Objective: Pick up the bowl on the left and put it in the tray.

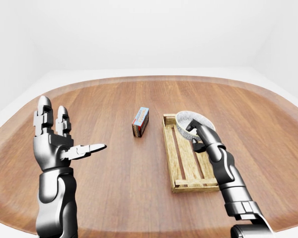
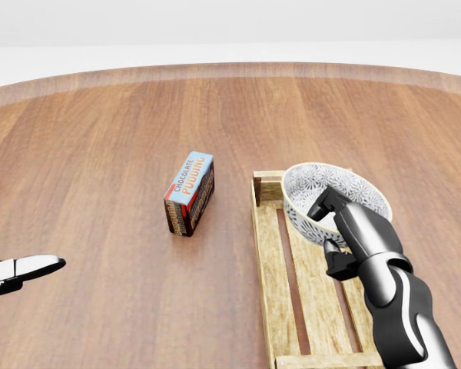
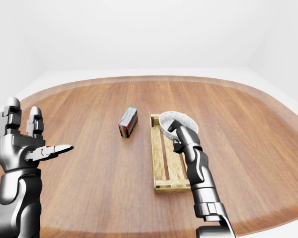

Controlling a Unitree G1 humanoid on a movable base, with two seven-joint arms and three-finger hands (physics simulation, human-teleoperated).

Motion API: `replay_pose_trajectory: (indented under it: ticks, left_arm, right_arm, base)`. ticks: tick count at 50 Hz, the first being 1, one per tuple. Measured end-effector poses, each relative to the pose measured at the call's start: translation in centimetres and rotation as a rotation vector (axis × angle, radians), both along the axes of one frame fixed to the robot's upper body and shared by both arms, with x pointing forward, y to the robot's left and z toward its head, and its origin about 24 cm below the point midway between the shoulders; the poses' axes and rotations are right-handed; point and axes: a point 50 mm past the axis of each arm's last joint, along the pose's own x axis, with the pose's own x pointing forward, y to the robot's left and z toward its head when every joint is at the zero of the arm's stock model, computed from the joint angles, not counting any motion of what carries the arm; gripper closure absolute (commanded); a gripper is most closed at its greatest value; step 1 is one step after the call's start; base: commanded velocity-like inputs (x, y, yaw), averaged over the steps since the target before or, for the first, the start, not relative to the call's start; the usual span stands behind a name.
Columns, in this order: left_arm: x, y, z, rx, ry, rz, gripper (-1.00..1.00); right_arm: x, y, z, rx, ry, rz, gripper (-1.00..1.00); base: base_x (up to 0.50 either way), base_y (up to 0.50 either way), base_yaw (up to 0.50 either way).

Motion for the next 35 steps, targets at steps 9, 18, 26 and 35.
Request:
replay_pose_trajectory:
  ticks: [9, 18, 26, 35]
  left_arm:
    - [0.0, 0.0, -0.1, -0.001, 0.003, -0.001, -1.00]
    - [0.0, -0.1, -0.1, -0.001, 0.006, -0.002, -1.00]
    - [0.0, -0.1, -0.1, 0.000, 0.002, -0.002, -1.00]
    - [0.0, -0.1, 0.0, 0.000, 0.000, -0.002, -1.00]
  right_arm:
    - [0.2, 0.2, -1.1, 0.009, 0.026, -0.015, 1.00]
    - [0.4, 0.5, -2.0, 0.012, 0.052, -0.021, 1.00]
    - [0.4, 0.5, -3.1, 0.022, 0.084, -0.046, 1.00]
    - [0.4, 0.3, -4.6, 0.037, 0.123, -0.083, 1.00]
  base:
    - [0.00, 0.00, 0.00]
    - [0.00, 0.00, 0.00]
    - [0.00, 0.00, 0.00]
    - [0.00, 0.00, 0.00]
